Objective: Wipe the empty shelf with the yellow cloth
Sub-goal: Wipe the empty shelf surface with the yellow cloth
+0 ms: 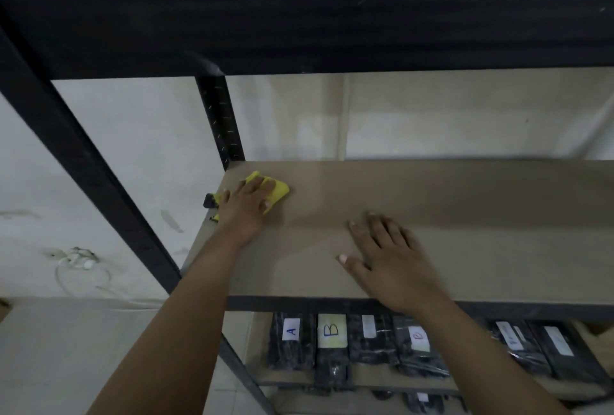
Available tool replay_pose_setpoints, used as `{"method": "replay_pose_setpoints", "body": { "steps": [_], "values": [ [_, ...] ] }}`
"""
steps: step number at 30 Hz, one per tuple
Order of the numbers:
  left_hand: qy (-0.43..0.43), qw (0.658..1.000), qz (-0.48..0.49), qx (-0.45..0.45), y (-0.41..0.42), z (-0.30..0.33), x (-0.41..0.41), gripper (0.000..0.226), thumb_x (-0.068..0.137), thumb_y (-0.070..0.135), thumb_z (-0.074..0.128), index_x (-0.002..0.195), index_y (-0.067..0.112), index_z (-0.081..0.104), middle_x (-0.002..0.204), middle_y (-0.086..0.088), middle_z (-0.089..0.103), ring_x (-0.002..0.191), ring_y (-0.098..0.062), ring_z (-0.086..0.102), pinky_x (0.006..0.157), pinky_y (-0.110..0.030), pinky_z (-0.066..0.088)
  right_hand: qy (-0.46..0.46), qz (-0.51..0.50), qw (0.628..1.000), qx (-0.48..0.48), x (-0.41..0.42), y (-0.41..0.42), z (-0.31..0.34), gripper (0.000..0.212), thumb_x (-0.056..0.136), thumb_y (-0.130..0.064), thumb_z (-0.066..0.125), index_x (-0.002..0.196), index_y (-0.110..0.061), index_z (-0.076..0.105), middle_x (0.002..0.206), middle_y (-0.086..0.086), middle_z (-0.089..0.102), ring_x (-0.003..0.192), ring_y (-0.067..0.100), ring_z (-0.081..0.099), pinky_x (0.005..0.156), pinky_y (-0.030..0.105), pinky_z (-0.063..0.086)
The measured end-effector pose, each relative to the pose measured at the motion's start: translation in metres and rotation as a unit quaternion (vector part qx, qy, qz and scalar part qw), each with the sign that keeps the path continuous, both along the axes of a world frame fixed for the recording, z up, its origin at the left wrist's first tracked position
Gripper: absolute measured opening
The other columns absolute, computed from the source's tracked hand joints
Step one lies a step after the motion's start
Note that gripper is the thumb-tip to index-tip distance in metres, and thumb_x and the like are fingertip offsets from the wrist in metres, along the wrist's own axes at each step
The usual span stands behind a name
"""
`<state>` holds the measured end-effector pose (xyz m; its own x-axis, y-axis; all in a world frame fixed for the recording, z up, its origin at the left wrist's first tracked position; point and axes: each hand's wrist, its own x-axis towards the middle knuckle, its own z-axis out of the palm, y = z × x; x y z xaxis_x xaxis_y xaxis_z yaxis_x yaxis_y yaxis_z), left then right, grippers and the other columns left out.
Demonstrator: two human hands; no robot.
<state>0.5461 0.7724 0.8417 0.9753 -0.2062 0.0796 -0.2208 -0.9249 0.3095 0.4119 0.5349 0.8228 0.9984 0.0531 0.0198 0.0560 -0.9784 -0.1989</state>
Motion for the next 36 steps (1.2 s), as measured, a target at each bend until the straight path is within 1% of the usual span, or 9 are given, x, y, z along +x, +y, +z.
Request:
{"method": "replay_pose_setpoints", "body": {
  "steps": [3,8,13,17,20,26,29,32,36],
  "values": [
    [-0.019,1.000,-0.023,0.008,-0.004,0.002,0.038,0.046,0.098,0.020,0.037,0.144,0.027,0.031,0.156,0.000,0.021,0.144,-0.022,0.016,0.116,-0.043,0.009,-0.001,0.002,1.000,-0.007,-0.003,0.001,0.002,0.067,0.085,-0.070,0.007,0.145,-0.041,-0.001,0.160,-0.001,-0.006,0.146,0.019,-0.008,0.117,0.041,-0.002],
    [-0.032,0.994,-0.069,-0.076,-0.003,0.005,0.086,0.044,0.096,0.014,0.044,0.140,0.019,0.040,0.153,-0.005,0.029,0.140,-0.024,0.028,0.116,-0.039,0.016,-0.006,0.000,1.000,-0.012,-0.002,0.001,0.000,0.067,0.083,-0.070,0.004,0.144,-0.042,-0.005,0.159,-0.003,-0.008,0.146,0.017,-0.010,0.116,0.038,-0.005],
    [0.002,0.996,-0.087,-0.006,-0.011,0.013,0.114,0.045,0.099,0.018,0.037,0.144,0.022,0.032,0.154,-0.006,0.026,0.140,-0.025,0.027,0.112,-0.035,0.020,-0.013,-0.003,1.000,-0.020,0.001,0.000,-0.004,0.068,0.082,-0.073,0.001,0.143,-0.044,-0.007,0.159,-0.003,-0.008,0.146,0.017,-0.009,0.116,0.038,-0.006],
    [0.015,0.994,-0.048,0.097,-0.020,0.016,0.113,0.046,0.100,0.020,0.029,0.145,0.030,0.027,0.153,-0.007,0.028,0.133,-0.036,0.035,0.109,-0.049,0.026,-0.015,-0.003,1.000,-0.024,0.002,0.000,-0.003,0.069,0.081,-0.074,0.002,0.143,-0.044,-0.005,0.160,-0.003,-0.005,0.146,0.016,-0.008,0.117,0.038,-0.004],
    [0.014,0.995,-0.009,0.094,-0.027,0.013,0.097,0.051,0.097,0.015,0.032,0.144,0.035,0.027,0.155,-0.002,0.023,0.134,-0.036,0.033,0.111,-0.054,0.017,-0.009,-0.001,1.000,-0.016,0.000,-0.002,-0.001,0.072,0.079,-0.076,0.001,0.143,-0.044,-0.005,0.160,-0.005,-0.004,0.146,0.016,-0.008,0.117,0.038,-0.004],
    [0.019,0.999,-0.003,0.043,-0.020,0.013,0.045,0.055,0.093,0.008,0.033,0.142,0.035,0.032,0.155,0.003,0.022,0.136,-0.034,0.028,0.111,-0.052,0.019,0.008,-0.004,1.000,-0.017,0.001,-0.003,0.001,0.072,0.080,-0.076,0.005,0.144,-0.044,-0.001,0.160,-0.004,-0.002,0.146,0.018,-0.003,0.117,0.039,0.000],
    [0.030,0.998,-0.020,0.059,-0.015,0.007,-0.010,0.060,0.093,0.006,0.033,0.142,0.039,0.028,0.156,0.004,0.019,0.134,-0.036,0.027,0.111,-0.051,0.019,0.013,0.001,1.000,-0.025,0.002,-0.003,0.001,0.073,0.079,-0.076,0.004,0.144,-0.043,0.001,0.160,-0.003,0.000,0.146,0.020,-0.002,0.116,0.041,0.003],
    [-0.020,0.996,-0.049,0.069,-0.002,-0.008,-0.077,0.053,0.096,0.016,0.036,0.142,0.042,0.026,0.154,0.008,0.022,0.132,-0.031,0.029,0.106,-0.046,0.021,0.012,0.005,0.999,-0.030,0.002,-0.003,-0.002,0.073,0.078,-0.075,0.002,0.144,-0.043,0.003,0.160,-0.002,0.001,0.146,0.020,0.000,0.116,0.042,0.004],
    [-0.074,0.995,-0.062,0.011,0.009,-0.013,-0.149,0.040,0.092,0.036,0.049,0.131,0.045,0.043,0.142,0.014,0.043,0.125,-0.023,0.042,0.097,-0.042,0.028,0.016,0.006,0.999,-0.036,0.001,-0.003,-0.005,0.073,0.079,-0.075,0.002,0.144,-0.042,0.002,0.160,0.000,0.001,0.146,0.023,0.000,0.115,0.044,0.005]
  ]
}}
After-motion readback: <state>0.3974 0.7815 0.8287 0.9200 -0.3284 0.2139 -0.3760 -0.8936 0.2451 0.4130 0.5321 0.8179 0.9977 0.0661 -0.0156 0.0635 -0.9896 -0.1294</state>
